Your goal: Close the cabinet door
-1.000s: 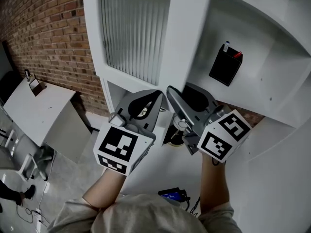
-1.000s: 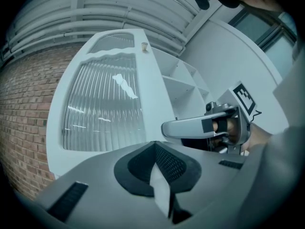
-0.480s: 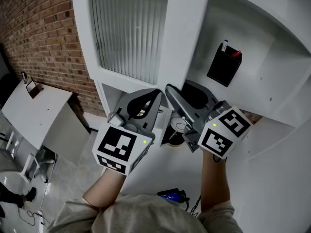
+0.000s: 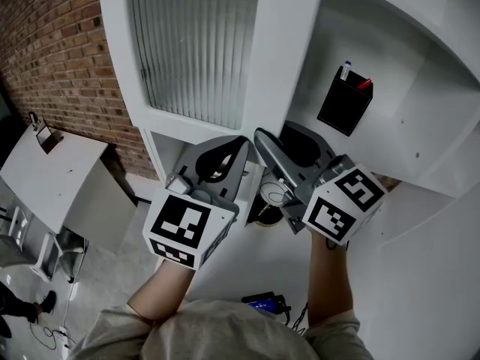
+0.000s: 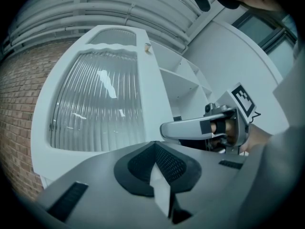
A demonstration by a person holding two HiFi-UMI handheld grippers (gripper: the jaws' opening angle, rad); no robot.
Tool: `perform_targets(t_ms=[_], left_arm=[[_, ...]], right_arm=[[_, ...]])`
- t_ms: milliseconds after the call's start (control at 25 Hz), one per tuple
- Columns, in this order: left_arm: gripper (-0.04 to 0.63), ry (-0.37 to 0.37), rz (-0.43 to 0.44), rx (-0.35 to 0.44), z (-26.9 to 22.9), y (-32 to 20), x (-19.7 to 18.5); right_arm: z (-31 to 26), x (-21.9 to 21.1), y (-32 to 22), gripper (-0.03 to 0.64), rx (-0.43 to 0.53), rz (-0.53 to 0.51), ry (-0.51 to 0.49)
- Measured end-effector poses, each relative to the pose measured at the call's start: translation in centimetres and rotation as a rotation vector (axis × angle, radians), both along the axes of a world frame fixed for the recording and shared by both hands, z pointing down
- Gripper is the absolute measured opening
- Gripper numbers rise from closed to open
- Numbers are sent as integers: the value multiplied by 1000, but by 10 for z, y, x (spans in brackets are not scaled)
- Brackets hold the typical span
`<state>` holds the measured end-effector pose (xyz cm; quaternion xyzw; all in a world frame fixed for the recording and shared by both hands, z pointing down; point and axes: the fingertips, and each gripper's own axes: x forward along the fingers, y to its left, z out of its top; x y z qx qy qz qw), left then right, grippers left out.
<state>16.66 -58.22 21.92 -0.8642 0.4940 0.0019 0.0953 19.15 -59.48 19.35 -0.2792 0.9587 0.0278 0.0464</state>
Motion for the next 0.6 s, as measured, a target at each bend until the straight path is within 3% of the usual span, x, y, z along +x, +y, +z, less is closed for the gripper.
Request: perform_targets(t_ms=[600], left_arm=[[7, 8, 20, -7, 3, -11, 3]], right_arm=[[4, 12, -9, 129, 33, 236, 8]])
